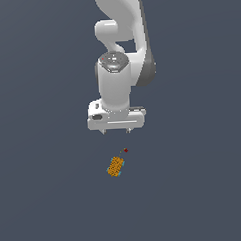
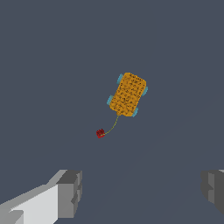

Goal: Pick up the object and move it to a goal position.

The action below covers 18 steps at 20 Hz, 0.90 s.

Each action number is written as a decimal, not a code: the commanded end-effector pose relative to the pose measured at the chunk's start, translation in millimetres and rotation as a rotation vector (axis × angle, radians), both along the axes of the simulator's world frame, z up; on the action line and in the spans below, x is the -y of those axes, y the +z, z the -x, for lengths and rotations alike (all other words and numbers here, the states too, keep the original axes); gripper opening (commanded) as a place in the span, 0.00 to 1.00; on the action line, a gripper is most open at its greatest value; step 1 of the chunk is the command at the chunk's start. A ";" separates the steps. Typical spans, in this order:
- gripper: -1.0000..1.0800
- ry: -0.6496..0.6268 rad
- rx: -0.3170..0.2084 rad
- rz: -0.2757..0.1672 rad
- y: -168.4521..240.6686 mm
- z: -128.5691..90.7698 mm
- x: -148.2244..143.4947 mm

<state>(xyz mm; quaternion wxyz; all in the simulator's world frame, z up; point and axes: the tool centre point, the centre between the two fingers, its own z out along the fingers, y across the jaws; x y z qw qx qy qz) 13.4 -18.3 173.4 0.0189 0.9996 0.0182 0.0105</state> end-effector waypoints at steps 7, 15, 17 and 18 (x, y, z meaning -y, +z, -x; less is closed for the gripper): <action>0.96 -0.009 0.000 -0.001 -2.0 -1.6 0.2; 0.96 -0.108 -0.002 -0.013 -23.7 -16.6 0.7; 0.96 -0.148 -0.003 -0.017 -32.8 -22.2 0.9; 0.96 -0.170 -0.004 -0.019 -38.0 -25.3 1.1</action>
